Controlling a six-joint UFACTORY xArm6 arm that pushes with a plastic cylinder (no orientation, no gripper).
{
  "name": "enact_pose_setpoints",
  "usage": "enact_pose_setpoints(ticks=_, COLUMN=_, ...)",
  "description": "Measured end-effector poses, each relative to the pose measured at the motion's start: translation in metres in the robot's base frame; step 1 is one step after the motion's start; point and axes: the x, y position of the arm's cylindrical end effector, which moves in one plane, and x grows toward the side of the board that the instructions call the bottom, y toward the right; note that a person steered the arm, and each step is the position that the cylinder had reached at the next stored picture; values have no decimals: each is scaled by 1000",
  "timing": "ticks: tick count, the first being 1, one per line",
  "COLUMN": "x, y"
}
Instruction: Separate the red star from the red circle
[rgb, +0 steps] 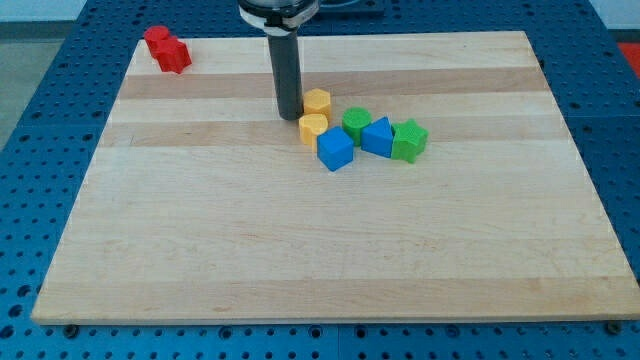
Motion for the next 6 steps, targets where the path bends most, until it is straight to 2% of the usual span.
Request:
enact_pose_setpoints(ticks=1, x=0, y=-32)
enact_pose_setpoints(ticks=2, x=-4, y=-126)
enact_pose_setpoints(ticks=3, x=-26, y=-224)
enact_pose_setpoints(ticks=4, x=-48, y=-251)
enact_pose_setpoints(ticks=5, x=-90, y=-251)
enact_pose_setpoints(ticks=6, x=-157, y=-249)
